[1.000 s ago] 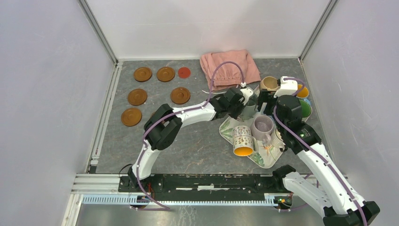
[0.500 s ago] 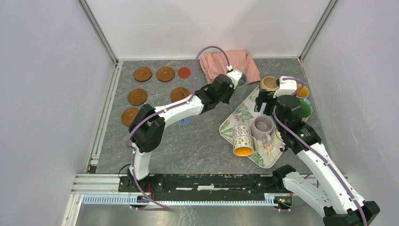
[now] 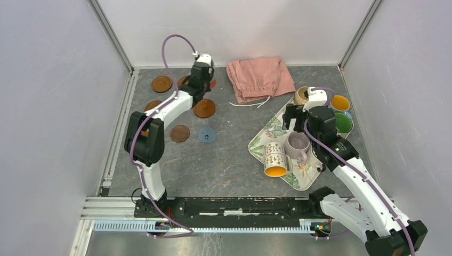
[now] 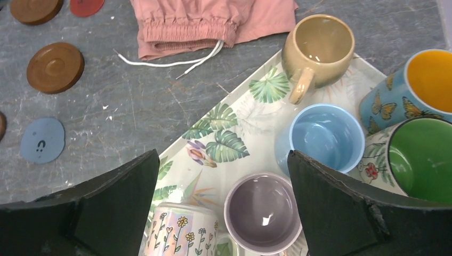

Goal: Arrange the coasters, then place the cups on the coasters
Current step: Place the cup on the coaster.

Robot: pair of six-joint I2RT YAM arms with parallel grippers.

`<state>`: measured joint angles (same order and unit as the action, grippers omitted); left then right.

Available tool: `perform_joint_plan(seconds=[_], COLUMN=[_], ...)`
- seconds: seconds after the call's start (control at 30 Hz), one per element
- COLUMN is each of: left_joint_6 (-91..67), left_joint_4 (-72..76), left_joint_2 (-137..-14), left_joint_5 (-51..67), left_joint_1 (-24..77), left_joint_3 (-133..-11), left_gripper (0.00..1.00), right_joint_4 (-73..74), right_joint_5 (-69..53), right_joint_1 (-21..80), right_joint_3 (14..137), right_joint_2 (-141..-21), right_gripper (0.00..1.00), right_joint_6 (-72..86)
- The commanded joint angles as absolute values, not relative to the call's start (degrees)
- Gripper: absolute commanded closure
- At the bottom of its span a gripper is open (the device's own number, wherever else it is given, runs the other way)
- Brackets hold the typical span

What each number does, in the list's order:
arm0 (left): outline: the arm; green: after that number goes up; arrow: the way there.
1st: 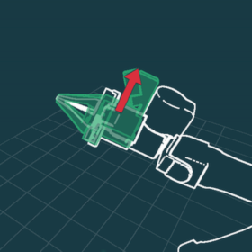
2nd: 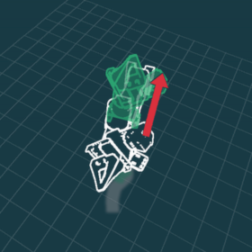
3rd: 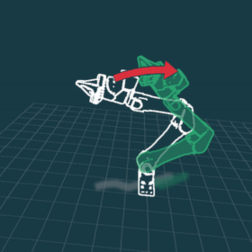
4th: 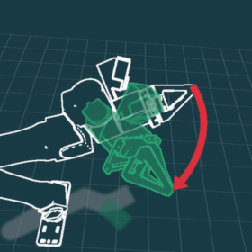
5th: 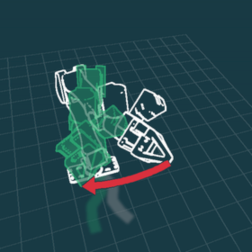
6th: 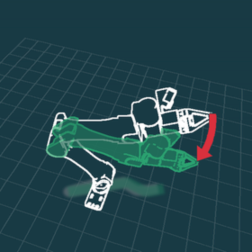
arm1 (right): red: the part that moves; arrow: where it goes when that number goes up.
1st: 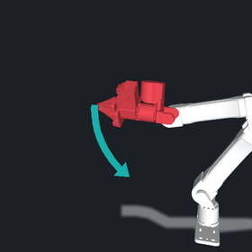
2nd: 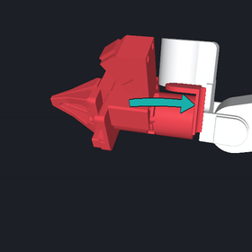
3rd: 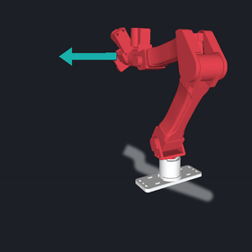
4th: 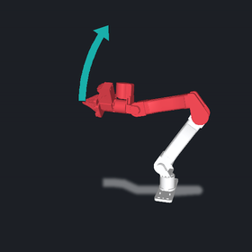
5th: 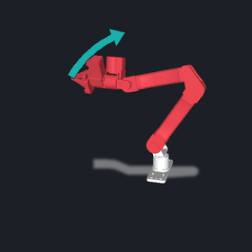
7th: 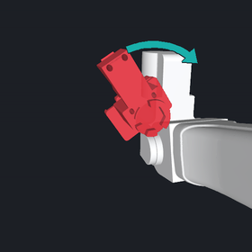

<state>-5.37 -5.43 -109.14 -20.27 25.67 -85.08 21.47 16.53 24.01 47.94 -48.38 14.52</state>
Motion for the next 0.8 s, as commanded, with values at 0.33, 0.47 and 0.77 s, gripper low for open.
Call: perform_joint_plan(seconds=[0.33,0.47,0.77], left_joint_6=[-5.95,-5.25,-6.08], left_joint_4=[2.64,2.63,0.38], left_joint_2=[-109.93,-113.0,-119.86], left_joint_5=[-22.87,-23.13,-23.62], left_joint_1=[10.99,7.88,2.52], left_joint_3=[-91.41,-94.0,-100.62], left_gripper=[0.98,0.98,0.98], right_joint_4=[17.95,17.76,17.47], right_joint_5=[10.74,9.96,9.06], right_joint_1=[24.3,24.36,24.8], right_joint_3=[46.1,45.88,46.14], right_joint_2=[-50.0,-50.94,-52.88], right_gripper=[0.02,0.02,0.02], right_joint_6=[13.26,13.14,12.84])
